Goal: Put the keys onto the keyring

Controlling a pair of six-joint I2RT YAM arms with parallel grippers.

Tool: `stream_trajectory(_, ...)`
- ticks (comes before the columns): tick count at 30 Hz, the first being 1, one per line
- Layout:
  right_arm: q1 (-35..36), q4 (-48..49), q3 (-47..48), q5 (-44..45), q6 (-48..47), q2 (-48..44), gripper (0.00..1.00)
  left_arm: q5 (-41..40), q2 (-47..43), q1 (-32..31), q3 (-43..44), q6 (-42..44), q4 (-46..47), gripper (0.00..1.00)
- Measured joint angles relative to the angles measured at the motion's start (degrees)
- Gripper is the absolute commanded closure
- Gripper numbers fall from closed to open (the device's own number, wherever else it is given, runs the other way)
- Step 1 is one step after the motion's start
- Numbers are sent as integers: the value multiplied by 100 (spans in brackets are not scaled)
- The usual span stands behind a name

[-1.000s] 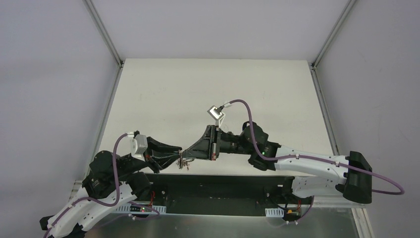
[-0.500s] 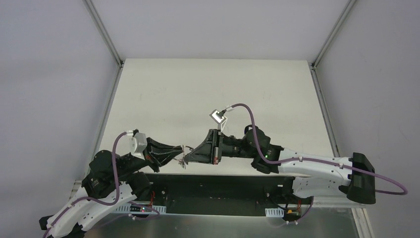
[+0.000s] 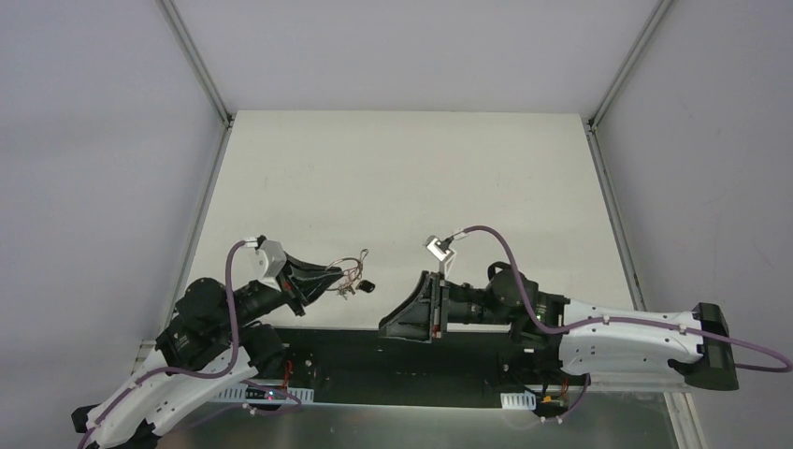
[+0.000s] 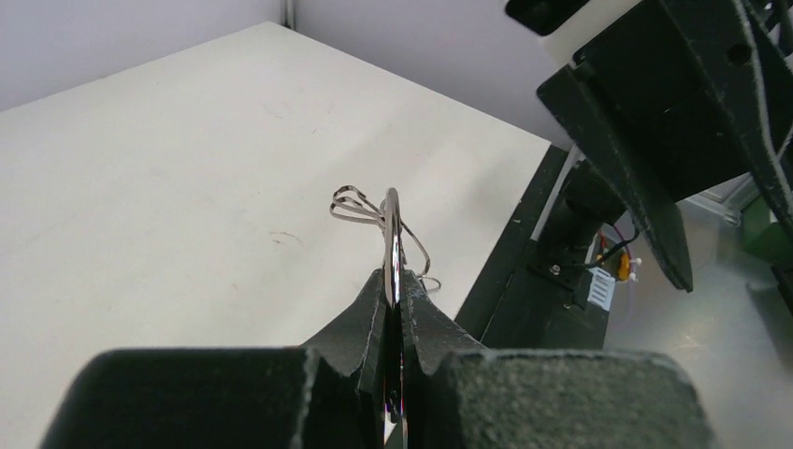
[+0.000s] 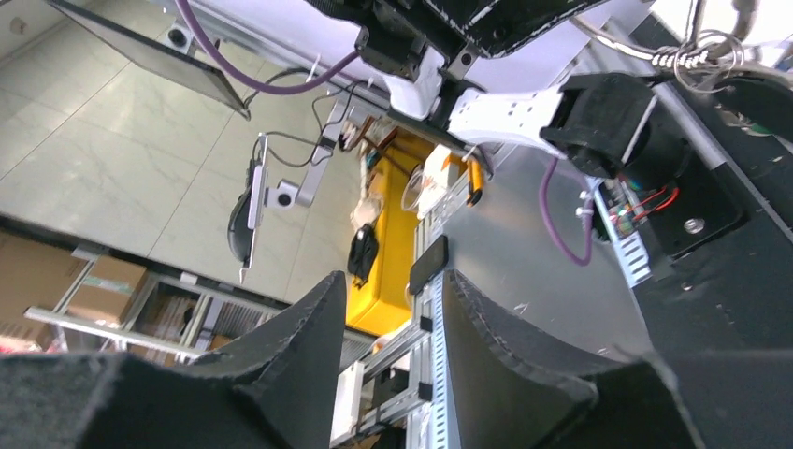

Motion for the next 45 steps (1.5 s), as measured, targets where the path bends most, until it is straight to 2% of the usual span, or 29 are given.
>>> stream_trajectory(10, 107, -1370, -79, 1204, -466, -1043, 54, -717, 680, 0, 387, 48, -184, 100)
stream_trajectory(21, 225, -2446, -111, 2061, -614, -1038, 54, -2120, 2044, 0, 601, -22, -424, 100)
stream_trajectory(31, 271, -2859, -111, 2404, -658, -1005, 53, -3394, 3539, 0, 765, -144, -361, 100)
stream_trajectory(38, 271, -3370, -157, 2767, -597, -1213, 53, -4113, 4741, 2, 793, -125, 151, 100)
stream_trajectory(45, 271, -3834, -461, 3156, -402, -1853, 52, -4376, 6236, 2, 1012, 28, 944, 99)
